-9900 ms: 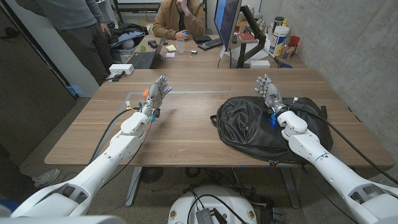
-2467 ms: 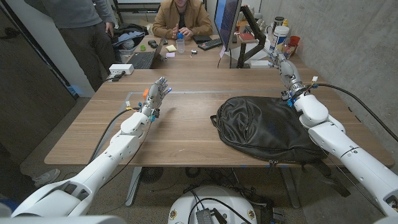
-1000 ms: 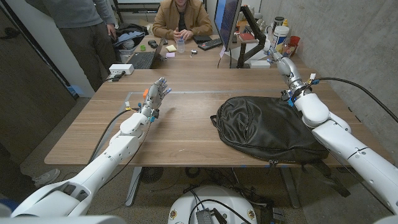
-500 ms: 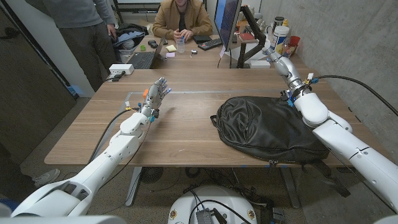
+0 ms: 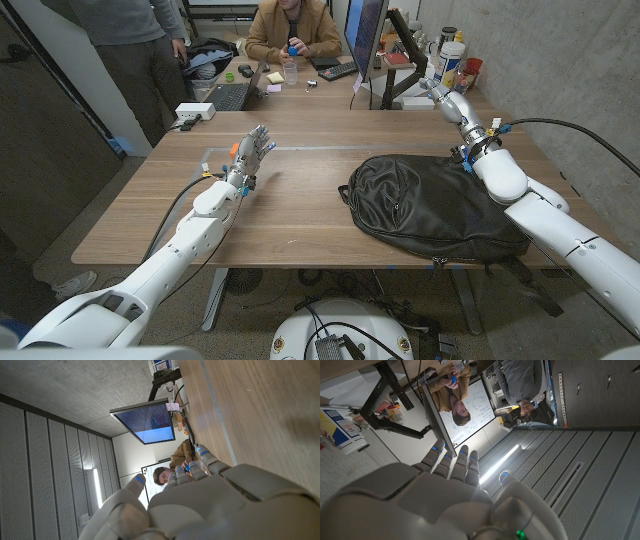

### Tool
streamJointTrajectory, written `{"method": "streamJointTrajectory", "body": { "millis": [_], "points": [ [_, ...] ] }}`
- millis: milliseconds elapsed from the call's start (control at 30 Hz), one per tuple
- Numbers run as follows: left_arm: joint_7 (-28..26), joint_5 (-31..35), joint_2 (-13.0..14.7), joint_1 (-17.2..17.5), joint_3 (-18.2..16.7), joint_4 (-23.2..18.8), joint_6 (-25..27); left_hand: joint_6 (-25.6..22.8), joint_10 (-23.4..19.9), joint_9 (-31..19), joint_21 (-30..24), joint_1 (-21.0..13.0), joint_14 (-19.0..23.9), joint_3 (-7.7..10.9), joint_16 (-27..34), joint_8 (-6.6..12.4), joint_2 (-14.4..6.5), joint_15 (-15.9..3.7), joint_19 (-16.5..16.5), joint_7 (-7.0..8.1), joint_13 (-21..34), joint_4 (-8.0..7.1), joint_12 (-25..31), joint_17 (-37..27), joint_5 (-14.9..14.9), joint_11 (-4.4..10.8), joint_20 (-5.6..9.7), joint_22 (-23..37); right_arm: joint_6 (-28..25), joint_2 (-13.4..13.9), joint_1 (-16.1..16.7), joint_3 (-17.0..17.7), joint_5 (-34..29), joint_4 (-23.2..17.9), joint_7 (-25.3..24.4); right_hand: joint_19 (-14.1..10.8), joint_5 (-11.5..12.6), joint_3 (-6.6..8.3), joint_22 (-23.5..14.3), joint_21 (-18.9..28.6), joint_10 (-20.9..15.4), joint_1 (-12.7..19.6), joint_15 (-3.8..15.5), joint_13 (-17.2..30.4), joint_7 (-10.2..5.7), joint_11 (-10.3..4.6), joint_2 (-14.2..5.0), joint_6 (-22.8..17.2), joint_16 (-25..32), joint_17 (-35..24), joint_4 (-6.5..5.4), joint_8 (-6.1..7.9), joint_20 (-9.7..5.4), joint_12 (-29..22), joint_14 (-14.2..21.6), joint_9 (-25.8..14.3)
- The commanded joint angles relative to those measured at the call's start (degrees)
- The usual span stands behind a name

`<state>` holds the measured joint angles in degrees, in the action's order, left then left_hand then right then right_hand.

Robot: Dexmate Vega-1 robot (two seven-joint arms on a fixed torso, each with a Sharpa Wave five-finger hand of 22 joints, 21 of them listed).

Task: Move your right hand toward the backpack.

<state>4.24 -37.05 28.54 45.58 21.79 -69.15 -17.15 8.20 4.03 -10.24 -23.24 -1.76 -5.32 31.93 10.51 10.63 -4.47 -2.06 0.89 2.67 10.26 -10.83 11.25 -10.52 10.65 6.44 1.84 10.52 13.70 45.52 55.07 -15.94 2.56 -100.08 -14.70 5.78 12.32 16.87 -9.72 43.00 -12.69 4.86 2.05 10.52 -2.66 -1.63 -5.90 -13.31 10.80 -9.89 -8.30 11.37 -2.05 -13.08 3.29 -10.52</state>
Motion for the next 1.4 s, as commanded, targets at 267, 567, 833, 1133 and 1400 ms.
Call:
{"method": "streamJointTrajectory", "body": {
  "millis": [267, 567, 833, 1133, 1400],
  "points": [
    [0.2, -0.1, -0.1, -0.1, 0.0, 0.4, -0.2, -0.2, -0.4, -0.2, 0.3, 0.7, -0.4, 0.42, 0.3, 0.15, -5.5, -3.45, 0.3, 0.16, 0.3, 0.01, 0.2, -0.3, -0.2, -0.05, 2.11, 0.2, -3.2, 1.8, 0.8, -0.1, -5.3, -3.0, -1.4, -0.5, 0.1, 0.43, -0.2, -0.4, -0.4, 0.1, 1.46, 0.1, -0.24, -0.07, -2.15, -0.3, -0.2, -0.1, -0.04, -0.11, -3.50, 0.3, 0.8, -0.3],
    [0.1, -0.2, 0.0, -0.1, -0.1, 0.5, -0.1, -0.2, -0.4, -0.2, 0.4, 0.7, -0.4, 0.43, 0.3, 0.15, -5.5, -3.44, 0.3, 0.22, 0.3, 0.01, 0.2, -0.3, -0.2, 0.00, 2.12, 0.2, -4.3, 2.9, 1.2, 0.0, -6.8, -4.2, -1.1, -0.6, 0.1, 0.50, -0.2, -0.6, -0.4, 0.1, 1.48, 0.1, -0.41, -0.17, -2.11, -0.4, -0.2, -0.1, -0.05, -0.11, -3.47, 0.3, 0.9, -0.3],
    [0.2, -0.2, 0.1, -0.1, -0.1, 0.6, 0.0, -0.2, -0.4, -0.2, 0.4, 0.7, -0.4, 0.44, 0.3, 0.14, -5.5, -3.46, 0.3, 0.23, 0.3, 0.01, 0.2, -0.3, -0.2, 0.06, 2.08, 0.2, -5.1, 3.3, 1.6, -0.2, -8.7, -4.7, -1.7, -0.6, 0.1, 0.58, -0.2, -0.8, -0.4, 0.1, 1.66, 0.1, -0.64, -0.37, -2.13, -0.4, -0.2, -0.1, -0.04, -0.11, -3.48, 0.3, 0.9, -0.3],
    [0.1, -0.2, 0.2, -0.1, -0.2, 0.6, 0.1, -0.2, -0.4, -0.2, 0.4, 0.7, -0.4, 0.44, 0.3, 0.14, -5.5, -3.52, 0.4, 0.26, 0.3, 0.01, 0.2, -0.3, -0.2, -0.06, 2.11, 0.2, -6.3, 3.9, 1.5, -0.5, -10.6, -5.1, -2.0, -0.7, 0.1, 0.70, -0.2, -1.0, -0.5, 0.2, 1.74, 0.1, -0.79, -0.37, -2.17, -0.4, -0.2, 0.0, -0.02, -0.11, -3.51, 0.3, 1.0, -0.3],
    [0.4, -0.1, 0.0, -0.6, 0.0, 1.3, 0.1, -0.2, -0.4, -0.2, 0.5, 0.7, -0.4, 0.44, 0.3, 0.13, -5.5, -3.50, 0.4, 0.27, 0.3, 0.01, 0.2, -0.3, -0.2, 0.06, 2.10, 0.2, -8.0, 4.4, 1.5, -0.9, -12.8, -5.4, -2.5, -0.8, 0.1, 0.80, -0.2, -1.2, -0.4, 0.2, 1.78, 0.1, -0.88, -0.46, -2.18, -0.5, -0.2, 0.0, 0.00, -0.11, -3.49, 0.4, 1.0, -0.4]
  ]
}}
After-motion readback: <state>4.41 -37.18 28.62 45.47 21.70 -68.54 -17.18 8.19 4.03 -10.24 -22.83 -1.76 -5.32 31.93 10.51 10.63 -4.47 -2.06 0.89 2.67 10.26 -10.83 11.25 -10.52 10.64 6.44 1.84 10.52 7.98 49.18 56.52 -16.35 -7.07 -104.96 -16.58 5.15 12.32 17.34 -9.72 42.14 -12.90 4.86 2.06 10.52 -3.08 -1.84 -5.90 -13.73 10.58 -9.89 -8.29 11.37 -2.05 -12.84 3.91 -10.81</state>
